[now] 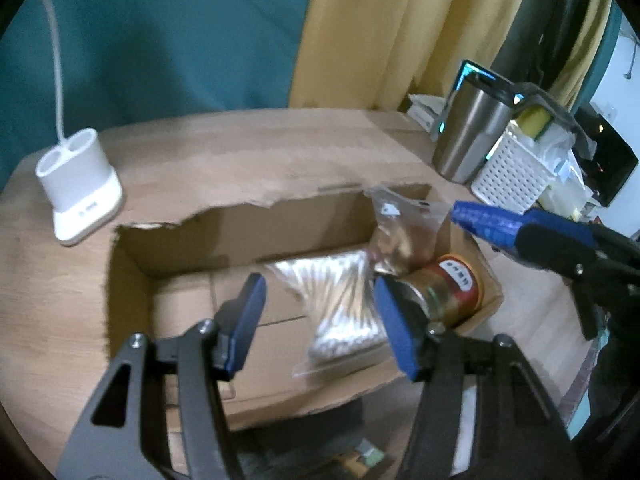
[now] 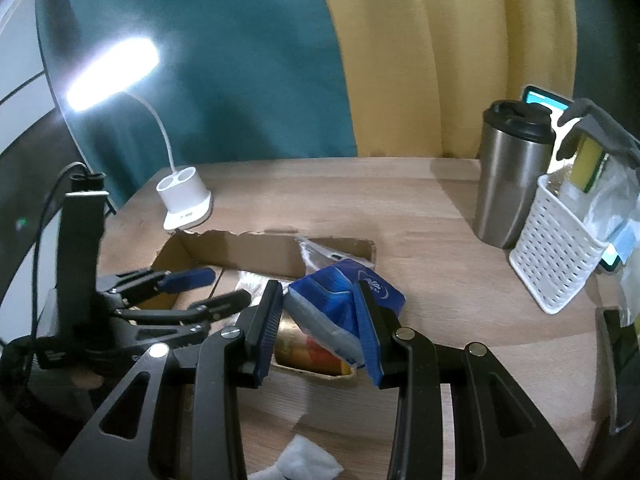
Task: Organize objects
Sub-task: 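Lower the swab bag into the box with the left tool while the right tool lowers the tissue pack, then open both tools and withdraw them from the box toward the glove and cloth, then grasp the white cloth with the right tool while the left tool grasps the grey glove, then lift and carry the cloth and glove over the box with both tools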
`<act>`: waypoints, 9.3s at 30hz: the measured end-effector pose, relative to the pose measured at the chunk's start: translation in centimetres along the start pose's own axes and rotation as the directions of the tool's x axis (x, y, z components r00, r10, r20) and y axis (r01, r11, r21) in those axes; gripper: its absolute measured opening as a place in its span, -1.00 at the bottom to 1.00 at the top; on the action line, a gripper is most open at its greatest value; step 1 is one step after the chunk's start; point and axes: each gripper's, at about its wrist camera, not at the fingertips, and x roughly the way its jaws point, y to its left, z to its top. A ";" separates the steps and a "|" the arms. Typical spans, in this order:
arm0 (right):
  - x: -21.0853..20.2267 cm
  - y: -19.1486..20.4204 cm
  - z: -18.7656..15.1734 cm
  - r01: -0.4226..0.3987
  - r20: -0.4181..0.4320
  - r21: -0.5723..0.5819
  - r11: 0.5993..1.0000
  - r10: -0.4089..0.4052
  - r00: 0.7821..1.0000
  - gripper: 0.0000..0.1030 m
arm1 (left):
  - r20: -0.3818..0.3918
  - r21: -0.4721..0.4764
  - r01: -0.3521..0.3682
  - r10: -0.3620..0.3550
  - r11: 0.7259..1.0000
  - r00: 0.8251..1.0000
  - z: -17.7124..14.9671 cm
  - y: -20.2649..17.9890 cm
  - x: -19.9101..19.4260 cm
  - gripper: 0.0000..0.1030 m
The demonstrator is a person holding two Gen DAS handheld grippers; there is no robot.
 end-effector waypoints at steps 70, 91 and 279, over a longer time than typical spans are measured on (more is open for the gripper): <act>8.5 4.1 3.2 0.080 -0.066 -0.197 0.977 -0.094 0.993 0.05 | 0.048 -0.113 -0.129 0.136 0.985 0.990 -2.1 8.7 -1.2 0.15; 10.1 3.3 2.8 0.169 -0.058 -0.189 0.967 -0.182 0.982 0.12 | 0.077 -0.111 -0.147 0.156 0.983 0.985 -2.2 8.8 -2.4 0.17; -0.7 6.7 -3.2 -0.093 -0.046 -0.092 0.991 0.089 0.995 -0.21 | 0.254 -0.016 -0.069 0.071 0.997 0.965 -4.4 4.1 -12.0 -0.13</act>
